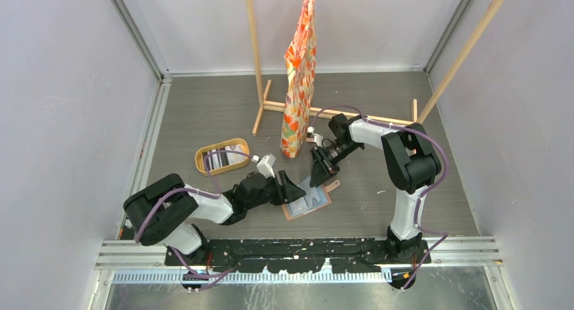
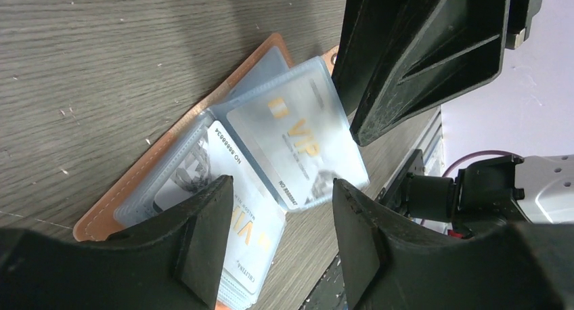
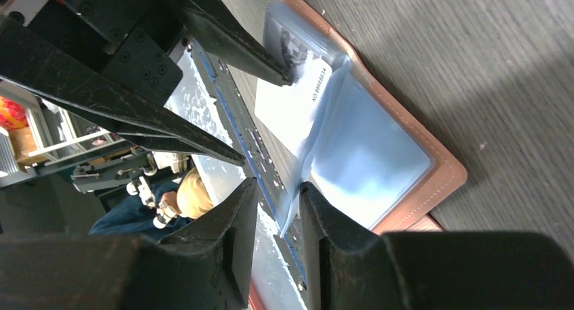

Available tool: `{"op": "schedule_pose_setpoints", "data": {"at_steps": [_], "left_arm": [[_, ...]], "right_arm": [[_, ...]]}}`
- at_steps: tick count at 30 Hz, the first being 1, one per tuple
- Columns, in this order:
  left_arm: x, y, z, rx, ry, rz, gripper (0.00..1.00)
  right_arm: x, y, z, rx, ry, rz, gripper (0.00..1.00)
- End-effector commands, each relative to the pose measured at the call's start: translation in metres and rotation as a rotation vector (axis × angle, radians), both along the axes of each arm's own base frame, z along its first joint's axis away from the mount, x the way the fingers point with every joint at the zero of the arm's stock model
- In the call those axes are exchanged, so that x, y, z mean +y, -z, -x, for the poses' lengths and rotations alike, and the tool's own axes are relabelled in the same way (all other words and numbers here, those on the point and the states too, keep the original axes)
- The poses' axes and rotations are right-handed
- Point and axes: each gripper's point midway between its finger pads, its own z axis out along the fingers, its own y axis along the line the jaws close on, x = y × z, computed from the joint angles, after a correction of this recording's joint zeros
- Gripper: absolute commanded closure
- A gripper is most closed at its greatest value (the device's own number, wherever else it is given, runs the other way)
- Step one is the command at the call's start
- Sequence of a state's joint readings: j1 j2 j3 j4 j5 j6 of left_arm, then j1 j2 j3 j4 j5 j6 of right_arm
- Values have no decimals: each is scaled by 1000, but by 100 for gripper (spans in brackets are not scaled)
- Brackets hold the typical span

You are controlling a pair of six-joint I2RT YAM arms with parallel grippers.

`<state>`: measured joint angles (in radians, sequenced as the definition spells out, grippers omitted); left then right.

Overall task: Put the credit cards into the card holder
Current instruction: Insert the credit card into the card holder.

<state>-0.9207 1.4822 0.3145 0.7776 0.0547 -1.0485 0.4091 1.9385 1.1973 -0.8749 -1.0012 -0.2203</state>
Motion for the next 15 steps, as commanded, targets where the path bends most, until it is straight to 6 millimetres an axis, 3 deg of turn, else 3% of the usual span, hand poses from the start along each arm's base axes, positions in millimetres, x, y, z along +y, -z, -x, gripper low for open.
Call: {"op": "schedule_pose_setpoints", "data": {"at_steps": [1,8,15], "left_arm": [[-6,-14,-2,-33,7,91,43],[-5,-14,-4,-20,2,136,42],[-2,-14,-5,-18,-5,140,41]], "right_arm": [[9,-18,-4,0,6,-72,66],[8,-15,-5,-9,8,-54,72],[16,-34,6,22,-32,-153,74]]}}
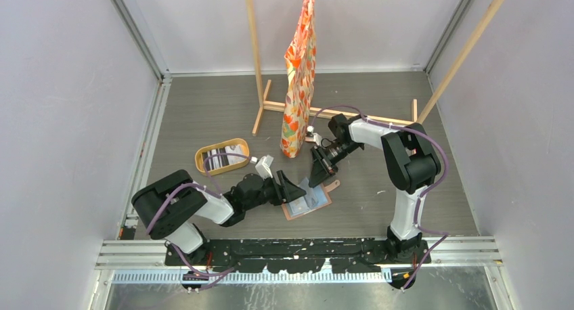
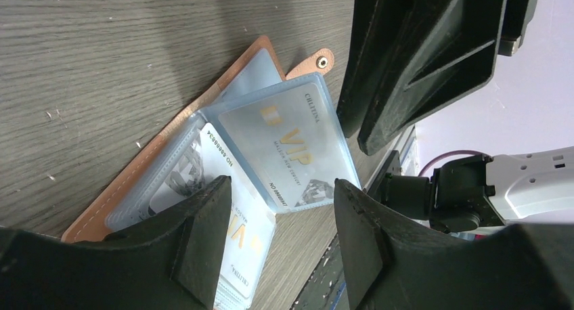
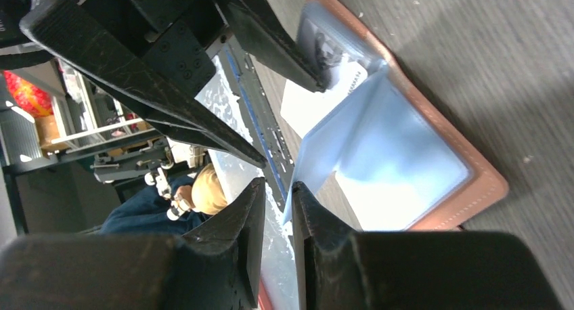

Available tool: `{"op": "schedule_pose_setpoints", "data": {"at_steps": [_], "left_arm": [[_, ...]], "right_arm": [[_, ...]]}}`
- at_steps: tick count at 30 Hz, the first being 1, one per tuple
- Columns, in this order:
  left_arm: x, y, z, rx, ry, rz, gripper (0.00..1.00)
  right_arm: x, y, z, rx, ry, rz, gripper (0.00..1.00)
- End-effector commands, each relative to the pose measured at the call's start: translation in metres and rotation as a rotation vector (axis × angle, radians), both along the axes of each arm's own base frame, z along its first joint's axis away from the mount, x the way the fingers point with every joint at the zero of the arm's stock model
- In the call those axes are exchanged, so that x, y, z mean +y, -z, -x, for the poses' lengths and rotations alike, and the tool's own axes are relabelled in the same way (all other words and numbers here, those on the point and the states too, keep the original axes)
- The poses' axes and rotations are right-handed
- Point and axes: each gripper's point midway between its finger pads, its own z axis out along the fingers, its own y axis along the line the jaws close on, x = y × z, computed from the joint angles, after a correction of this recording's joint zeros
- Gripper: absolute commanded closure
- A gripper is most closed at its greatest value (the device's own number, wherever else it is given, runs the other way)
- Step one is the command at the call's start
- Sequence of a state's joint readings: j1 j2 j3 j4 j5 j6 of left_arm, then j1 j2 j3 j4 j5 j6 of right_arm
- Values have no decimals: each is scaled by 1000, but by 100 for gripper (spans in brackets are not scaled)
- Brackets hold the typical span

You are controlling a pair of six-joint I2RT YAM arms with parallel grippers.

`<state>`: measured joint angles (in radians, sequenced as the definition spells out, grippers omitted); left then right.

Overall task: Put the credit cards into the card holder
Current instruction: Insert the credit card into the card holder.

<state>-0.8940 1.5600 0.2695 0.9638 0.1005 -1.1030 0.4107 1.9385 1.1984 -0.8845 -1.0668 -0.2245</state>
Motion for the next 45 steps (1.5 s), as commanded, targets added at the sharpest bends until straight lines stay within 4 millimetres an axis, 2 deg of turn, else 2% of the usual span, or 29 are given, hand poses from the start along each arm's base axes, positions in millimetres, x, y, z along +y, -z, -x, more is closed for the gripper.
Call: {"op": "schedule_pose_setpoints", "data": {"at_steps": [1,7,11,17,31,45], "left_arm": [[-2,-13,-3,-34,-4,52,41],[0,-13,-4,-32,-10,59,41],[2,-13,-4,-31,-19,72,38],[3,-13,-5,-28,-22,87,34],[4,-12,-7,-15,-34,96,31],[9,-3,-13,37,-69,100,32]], "right_arm": [[11,-25,4,-10,-35,-98,74],[12,-18,6,3,-46,-79,75],[13,-11,9,1,-59,-52,84],[16,-6,12,8,-73,-35,88],[21,-3,21,27,-104,-36,90],[22,-3,24,45,-126,-46,89]]}}
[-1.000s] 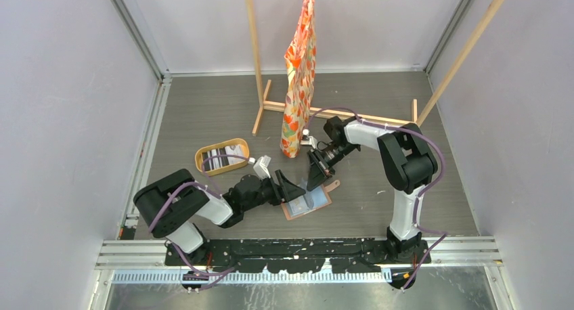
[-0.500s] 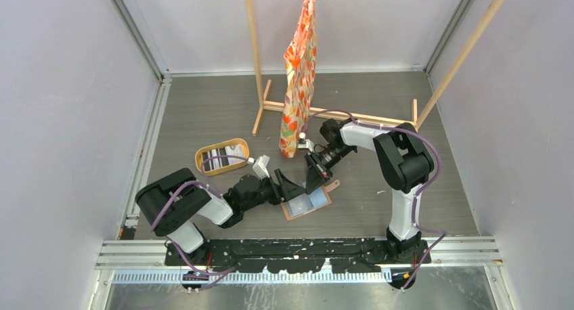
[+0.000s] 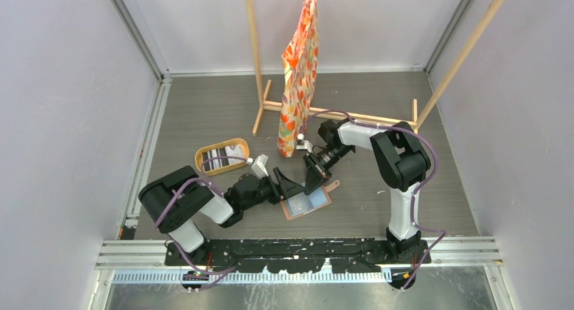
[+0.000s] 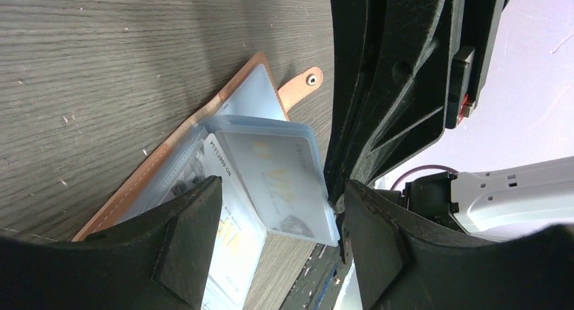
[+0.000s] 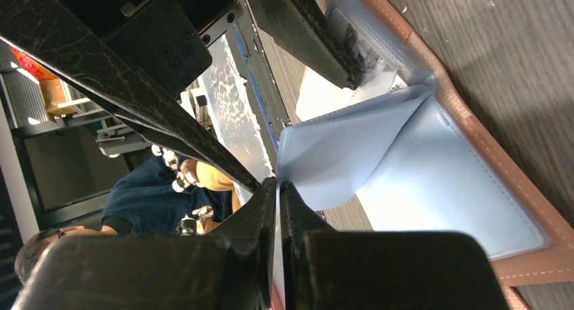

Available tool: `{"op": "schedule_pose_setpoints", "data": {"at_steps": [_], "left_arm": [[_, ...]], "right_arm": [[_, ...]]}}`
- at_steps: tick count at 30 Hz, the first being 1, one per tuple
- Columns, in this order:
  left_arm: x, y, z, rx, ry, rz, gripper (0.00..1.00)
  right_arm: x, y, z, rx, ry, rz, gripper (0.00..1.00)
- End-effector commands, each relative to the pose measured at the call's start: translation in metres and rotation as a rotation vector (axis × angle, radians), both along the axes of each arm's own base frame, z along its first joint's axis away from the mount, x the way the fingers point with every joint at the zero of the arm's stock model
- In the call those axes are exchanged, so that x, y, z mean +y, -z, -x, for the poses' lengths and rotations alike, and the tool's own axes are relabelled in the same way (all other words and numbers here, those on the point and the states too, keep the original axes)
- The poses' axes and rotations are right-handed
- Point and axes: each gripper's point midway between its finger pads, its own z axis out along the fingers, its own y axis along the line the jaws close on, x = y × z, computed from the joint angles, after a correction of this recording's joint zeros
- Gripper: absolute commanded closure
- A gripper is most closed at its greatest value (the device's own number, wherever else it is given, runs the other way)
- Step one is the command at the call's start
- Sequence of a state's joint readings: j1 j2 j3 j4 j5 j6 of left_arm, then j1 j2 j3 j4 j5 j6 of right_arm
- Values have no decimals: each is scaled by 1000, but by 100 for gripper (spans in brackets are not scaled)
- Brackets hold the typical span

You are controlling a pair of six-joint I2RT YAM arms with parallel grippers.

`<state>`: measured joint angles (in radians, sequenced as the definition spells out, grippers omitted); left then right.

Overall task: Put the credit cards into the card holder
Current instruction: Insert the credit card into the card holder.

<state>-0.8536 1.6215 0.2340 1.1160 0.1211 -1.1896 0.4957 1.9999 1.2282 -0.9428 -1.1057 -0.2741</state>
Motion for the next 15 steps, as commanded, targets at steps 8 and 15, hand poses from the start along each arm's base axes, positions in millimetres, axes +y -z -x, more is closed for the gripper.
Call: {"op": "schedule_pose_setpoints", "data": {"at_steps": [8,15], "left_arm": [[4,8,-9,38,-33,11,37],[3,5,-8,27,-18,15,34]], "right_arm": [[4,-6,-1,-13,-26,-27,88],[5,-4,2,-12,-37,-19,86]]}}
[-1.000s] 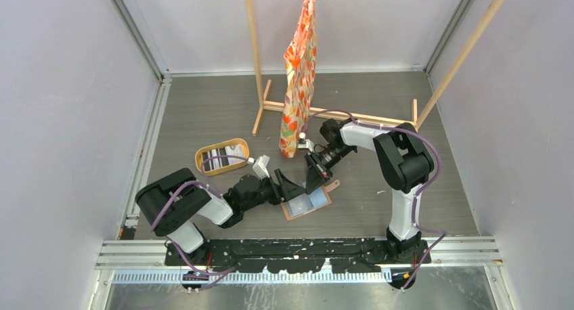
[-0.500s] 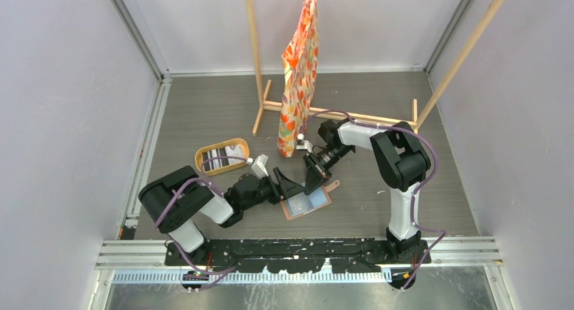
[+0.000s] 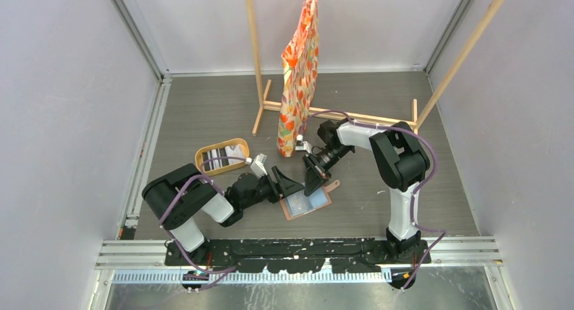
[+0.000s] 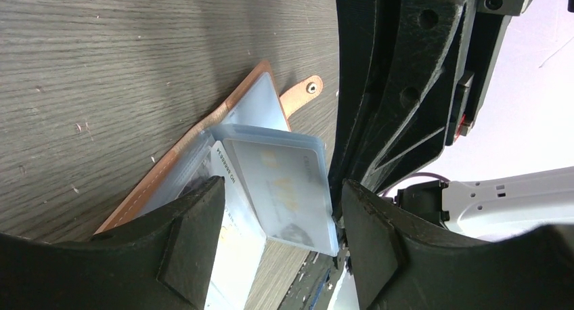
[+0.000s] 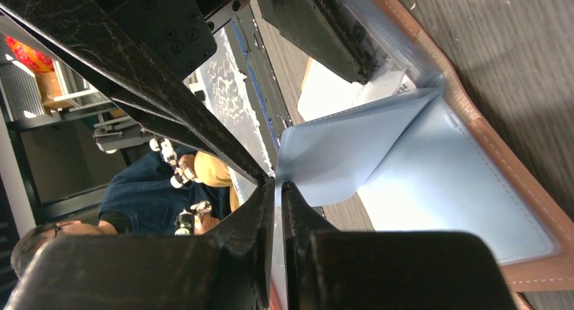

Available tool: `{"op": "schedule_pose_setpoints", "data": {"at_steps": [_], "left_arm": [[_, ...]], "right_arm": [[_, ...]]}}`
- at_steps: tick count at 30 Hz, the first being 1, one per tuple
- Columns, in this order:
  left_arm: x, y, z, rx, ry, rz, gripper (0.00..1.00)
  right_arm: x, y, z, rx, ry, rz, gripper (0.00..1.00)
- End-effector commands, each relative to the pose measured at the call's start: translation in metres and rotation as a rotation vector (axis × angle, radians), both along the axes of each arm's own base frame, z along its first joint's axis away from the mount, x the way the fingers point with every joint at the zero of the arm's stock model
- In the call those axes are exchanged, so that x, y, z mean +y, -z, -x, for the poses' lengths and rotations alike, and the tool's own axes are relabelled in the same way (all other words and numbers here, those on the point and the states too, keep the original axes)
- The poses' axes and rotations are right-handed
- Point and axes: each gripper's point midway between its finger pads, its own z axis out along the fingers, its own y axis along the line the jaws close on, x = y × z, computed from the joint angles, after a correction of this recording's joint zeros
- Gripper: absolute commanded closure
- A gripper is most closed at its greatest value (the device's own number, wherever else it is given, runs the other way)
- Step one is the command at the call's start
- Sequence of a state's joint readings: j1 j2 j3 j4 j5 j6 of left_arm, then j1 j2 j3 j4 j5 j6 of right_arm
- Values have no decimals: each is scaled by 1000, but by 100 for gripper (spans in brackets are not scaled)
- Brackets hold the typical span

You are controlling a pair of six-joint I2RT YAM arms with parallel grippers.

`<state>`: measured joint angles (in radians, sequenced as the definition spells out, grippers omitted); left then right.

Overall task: Put the credit cards into the card holder
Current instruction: Insert the credit card into the card holder.

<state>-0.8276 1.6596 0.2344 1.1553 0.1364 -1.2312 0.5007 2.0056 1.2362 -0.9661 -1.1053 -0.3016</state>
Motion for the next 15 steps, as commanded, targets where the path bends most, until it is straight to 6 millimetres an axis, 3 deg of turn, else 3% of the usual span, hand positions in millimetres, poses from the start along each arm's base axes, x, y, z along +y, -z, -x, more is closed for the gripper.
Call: {"op": "schedule_pose_setpoints", "data": {"at_steps": [1,15], "left_arm": [[0,3,-2,-7,7,-11,34],[0,12,-1,38,5,-45,46]], "right_arm": [[6,-4,0,-10,-22,-16,86],[6,-6,0,-22,-30,-14,85]]}}
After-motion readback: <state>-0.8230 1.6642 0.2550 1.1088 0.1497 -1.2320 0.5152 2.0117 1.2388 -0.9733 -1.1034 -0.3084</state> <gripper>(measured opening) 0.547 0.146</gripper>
